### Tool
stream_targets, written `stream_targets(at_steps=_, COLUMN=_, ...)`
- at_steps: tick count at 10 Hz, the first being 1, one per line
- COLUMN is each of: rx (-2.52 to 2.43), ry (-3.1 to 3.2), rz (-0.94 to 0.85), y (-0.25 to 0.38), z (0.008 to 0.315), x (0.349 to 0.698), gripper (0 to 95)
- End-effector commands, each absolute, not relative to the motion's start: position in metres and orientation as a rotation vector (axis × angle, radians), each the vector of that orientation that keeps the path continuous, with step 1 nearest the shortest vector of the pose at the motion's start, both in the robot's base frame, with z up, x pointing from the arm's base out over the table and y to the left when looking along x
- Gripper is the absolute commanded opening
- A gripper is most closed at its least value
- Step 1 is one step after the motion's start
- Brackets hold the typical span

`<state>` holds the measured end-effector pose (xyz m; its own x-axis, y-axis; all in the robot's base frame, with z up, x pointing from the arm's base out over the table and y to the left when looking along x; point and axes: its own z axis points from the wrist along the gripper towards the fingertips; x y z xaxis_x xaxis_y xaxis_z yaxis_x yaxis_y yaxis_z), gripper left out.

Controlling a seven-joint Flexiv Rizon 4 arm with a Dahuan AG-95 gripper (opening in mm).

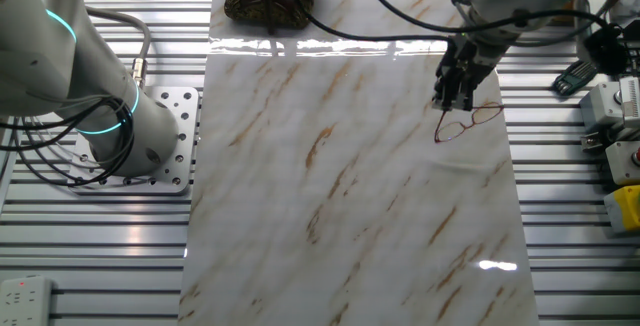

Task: Unfold the leg of the glasses (with one hand)

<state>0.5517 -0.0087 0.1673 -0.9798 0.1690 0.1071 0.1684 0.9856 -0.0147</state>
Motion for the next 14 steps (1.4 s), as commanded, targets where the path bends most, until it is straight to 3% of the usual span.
stream_targets(at_steps=1, rx=-0.246, ry=-3.018, rz=0.006, y=-0.013, z=0.161, x=0.555, gripper=0.0)
stream_targets(at_steps=11, rx=-0.192, ry=-3.009, rz=0.050, y=-0.023, z=0.146, x=0.565, gripper=0.0)
stream_targets(at_steps=14, rx=-0.125, ry=-3.007, rz=0.186, y=-0.026, z=0.142, x=0.567, gripper=0.0)
